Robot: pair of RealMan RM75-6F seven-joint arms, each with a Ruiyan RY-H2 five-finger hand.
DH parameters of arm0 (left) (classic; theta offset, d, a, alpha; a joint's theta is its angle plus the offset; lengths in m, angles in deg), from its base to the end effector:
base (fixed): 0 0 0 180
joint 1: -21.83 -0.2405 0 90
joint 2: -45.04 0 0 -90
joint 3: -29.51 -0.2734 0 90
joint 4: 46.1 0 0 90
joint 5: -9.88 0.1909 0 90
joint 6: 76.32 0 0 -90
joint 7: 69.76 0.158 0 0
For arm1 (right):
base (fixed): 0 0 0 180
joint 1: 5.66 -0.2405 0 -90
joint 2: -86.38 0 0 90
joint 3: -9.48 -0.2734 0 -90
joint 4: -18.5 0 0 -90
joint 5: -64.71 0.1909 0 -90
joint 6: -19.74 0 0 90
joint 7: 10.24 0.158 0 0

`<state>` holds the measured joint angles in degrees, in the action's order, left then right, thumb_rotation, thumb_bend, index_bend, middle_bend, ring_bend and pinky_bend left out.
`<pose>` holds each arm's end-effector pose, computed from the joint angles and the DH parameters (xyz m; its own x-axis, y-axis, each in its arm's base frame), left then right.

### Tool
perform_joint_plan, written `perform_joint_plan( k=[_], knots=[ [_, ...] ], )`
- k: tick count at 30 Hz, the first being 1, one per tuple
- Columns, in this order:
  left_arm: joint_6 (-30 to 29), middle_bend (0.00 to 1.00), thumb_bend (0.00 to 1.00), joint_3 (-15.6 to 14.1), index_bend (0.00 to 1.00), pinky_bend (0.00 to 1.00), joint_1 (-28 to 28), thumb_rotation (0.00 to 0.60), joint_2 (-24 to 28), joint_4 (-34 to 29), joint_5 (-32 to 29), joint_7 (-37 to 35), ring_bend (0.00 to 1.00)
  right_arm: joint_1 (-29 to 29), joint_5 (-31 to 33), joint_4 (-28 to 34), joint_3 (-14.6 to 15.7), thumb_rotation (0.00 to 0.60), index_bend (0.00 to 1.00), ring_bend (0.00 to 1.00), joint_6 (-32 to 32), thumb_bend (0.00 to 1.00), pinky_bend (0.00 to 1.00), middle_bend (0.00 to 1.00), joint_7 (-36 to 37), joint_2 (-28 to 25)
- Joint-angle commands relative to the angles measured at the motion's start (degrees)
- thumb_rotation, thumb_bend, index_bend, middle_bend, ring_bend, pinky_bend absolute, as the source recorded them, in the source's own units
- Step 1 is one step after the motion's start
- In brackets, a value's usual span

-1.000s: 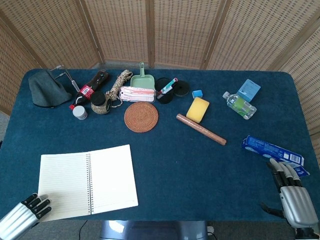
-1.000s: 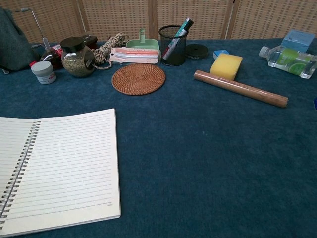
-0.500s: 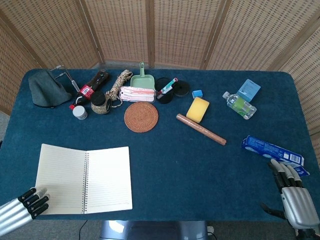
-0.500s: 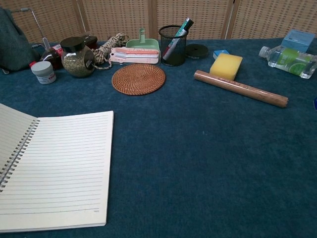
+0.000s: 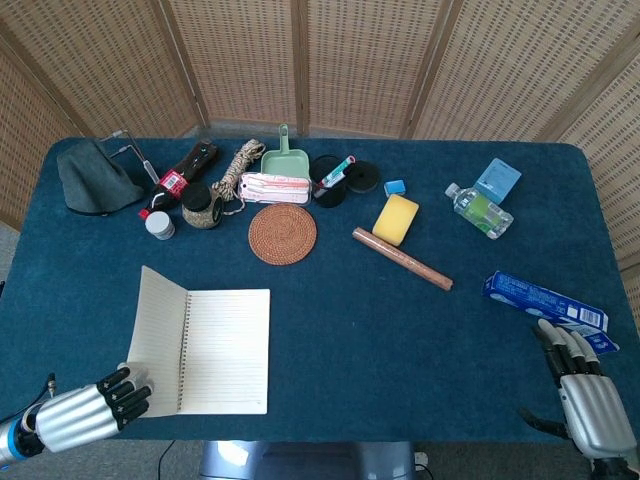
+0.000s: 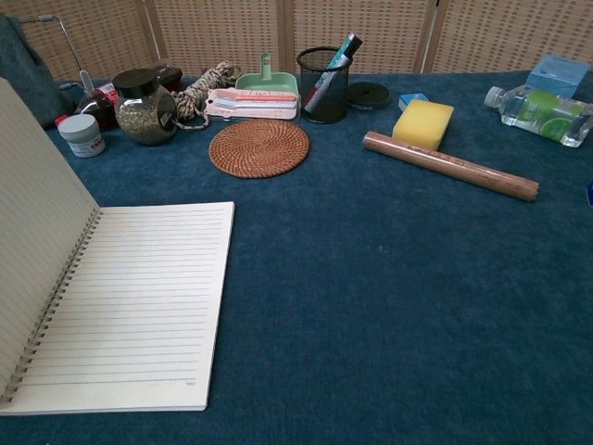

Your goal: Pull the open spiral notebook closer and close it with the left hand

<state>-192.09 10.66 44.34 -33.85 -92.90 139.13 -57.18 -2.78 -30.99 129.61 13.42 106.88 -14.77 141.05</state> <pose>-0.2746 0.1740 0.1218 0.5445 -0.4554 0.7044 0.0465 -0.8221 -0.5675 -0.2696 -0.1309 0.1936 0.3168 -0.1235 0.9404 -0.9485 -0.0356 0.3148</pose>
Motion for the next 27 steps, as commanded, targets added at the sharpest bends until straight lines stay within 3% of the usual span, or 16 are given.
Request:
perform_joint_plan(
  k=[1,2,4,7,14,21,27],
  knots=[
    [6.1,0.25,0.33,0.4,0.44,0.42,2.9,0.6,3.2,-7.6,1.8,5.1,0.25,0.0,-0.1,0.1,0.0,0.6,0.0,0.0,0.0,0.0,0.0,0.0,0.1,-0.1],
    [6.7,0.14,0.32,0.7,0.34,0.37,2.9,0.6,3.4,-8.8,1.5,5.2,0.18,0.0,-0.1,0.0,0.1,0.6,0.0,0.0,0.0,0.0,0.0,0.0,0.1,-0.1],
    [7.8,0.03,0.32,1.3,0.22,0.31,2.9,0.6,3.5,-11.0,0.8,5.1,0.09,0.0,-0.1,0.1,0.1,0.6,0.0,0.0,0.0,0.0,0.0,0.0,0.1,-0.1],
    [8.9,0.0,0.32,2.0,0.12,0.26,3.1,0.6,3.2,-12.6,0.6,5.4,0.02,-0.1,-0.1,0.1,0.1,0.6,0.0,0.0,-0.2,0.0,0.0,0.0,-0.1,-0.1],
    [14.0,0.0,0.3,5.0,0.05,0.17,3.3,0.6,0.2,-15.7,-2.4,6.4,0.0,-0.3,0.2,0.2,0.2,0.6,0.0,0.0,-0.8,0.0,0.0,0.0,-0.4,-0.1],
    [18.6,0.0,0.3,8.2,0.04,0.15,4.3,0.6,-3.6,-17.5,-5.5,6.1,0.0,-0.5,0.5,0.4,0.3,0.6,0.0,0.0,-1.5,0.0,0.0,0.0,-0.7,0.0],
    [23.3,0.0,0.3,9.2,0.04,0.15,1.3,0.6,-2.4,-23.7,-13.0,6.5,0.0,-0.4,0.6,0.3,0.4,0.6,0.0,0.0,-1.3,0.0,0.0,0.0,-0.1,-0.4]
  ],
)
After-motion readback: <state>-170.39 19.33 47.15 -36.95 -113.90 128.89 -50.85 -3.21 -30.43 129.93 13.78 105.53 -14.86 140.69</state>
